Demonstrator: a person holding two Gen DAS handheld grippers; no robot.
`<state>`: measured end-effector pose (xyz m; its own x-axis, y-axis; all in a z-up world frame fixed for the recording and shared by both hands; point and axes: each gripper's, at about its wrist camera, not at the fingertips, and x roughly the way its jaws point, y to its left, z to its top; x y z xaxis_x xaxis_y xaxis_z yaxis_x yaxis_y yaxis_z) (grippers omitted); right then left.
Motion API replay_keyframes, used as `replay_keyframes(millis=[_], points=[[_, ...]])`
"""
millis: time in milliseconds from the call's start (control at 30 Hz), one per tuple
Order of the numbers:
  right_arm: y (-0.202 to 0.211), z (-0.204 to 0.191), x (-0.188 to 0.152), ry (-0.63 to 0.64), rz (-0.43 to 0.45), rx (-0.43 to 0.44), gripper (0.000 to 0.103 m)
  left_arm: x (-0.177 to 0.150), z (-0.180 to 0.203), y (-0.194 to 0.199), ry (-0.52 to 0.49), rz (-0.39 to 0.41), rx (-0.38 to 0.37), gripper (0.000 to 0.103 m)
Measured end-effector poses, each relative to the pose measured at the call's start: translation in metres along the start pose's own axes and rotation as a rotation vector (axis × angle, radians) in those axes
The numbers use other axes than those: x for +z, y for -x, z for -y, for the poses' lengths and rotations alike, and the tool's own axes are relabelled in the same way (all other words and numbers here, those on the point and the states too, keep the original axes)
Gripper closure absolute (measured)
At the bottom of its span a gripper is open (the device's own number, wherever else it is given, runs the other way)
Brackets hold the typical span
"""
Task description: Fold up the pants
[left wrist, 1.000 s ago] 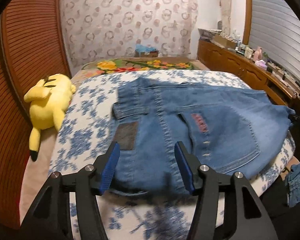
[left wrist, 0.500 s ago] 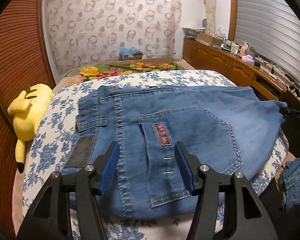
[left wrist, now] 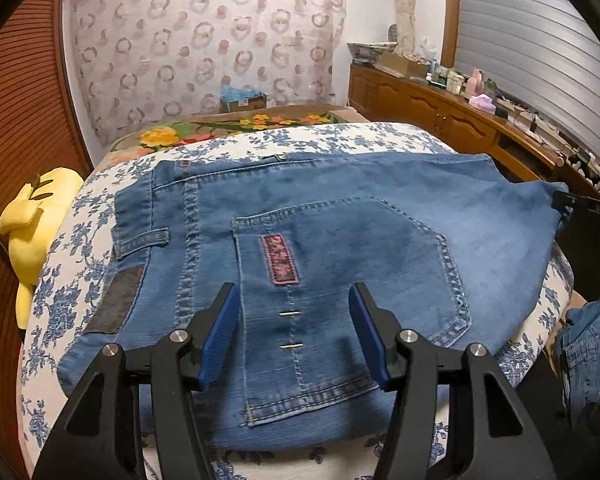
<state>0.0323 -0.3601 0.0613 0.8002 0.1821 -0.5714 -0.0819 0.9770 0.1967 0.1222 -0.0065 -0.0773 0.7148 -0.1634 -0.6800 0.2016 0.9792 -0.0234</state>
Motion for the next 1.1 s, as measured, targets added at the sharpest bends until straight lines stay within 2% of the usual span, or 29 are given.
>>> replay_keyframes(millis=[133, 300, 333, 367, 400, 600, 833, 1100], points=[[0.000, 0.003, 0.004, 0.001, 0.007, -0.010, 0.073, -0.001, 0.003, -0.001, -0.002, -0.002, -0.007, 0.045], [0.002, 0.000, 0.004, 0.004, 0.029, 0.025, 0.073, -0.004, 0.004, -0.003, 0.000, -0.009, -0.009, 0.045], [0.003, -0.003, 0.004, 0.014, 0.032, 0.033, 0.074, -0.004, 0.004, -0.003, 0.002, -0.010, -0.008, 0.045], [0.004, -0.006, 0.003, 0.026, 0.040, 0.036, 0.084, -0.004, 0.004, -0.003, 0.003, -0.010, -0.008, 0.045], [0.005, -0.009, 0.003, 0.039, 0.045, 0.035, 0.089, -0.004, 0.004, -0.003, 0.004, -0.010, -0.007, 0.045], [0.010, -0.029, 0.015, 0.100, 0.084, 0.072, 0.092, -0.001, -0.002, 0.003, 0.015, 0.010, 0.003, 0.045], [0.010, -0.070, 0.042, 0.199, 0.135, 0.130, 0.096, -0.001, -0.017, 0.015, 0.039, 0.037, 0.018, 0.045], [-0.002, -0.126, 0.063, 0.303, 0.131, 0.262, 0.097, -0.004, -0.038, 0.027, 0.072, 0.063, 0.040, 0.045]])
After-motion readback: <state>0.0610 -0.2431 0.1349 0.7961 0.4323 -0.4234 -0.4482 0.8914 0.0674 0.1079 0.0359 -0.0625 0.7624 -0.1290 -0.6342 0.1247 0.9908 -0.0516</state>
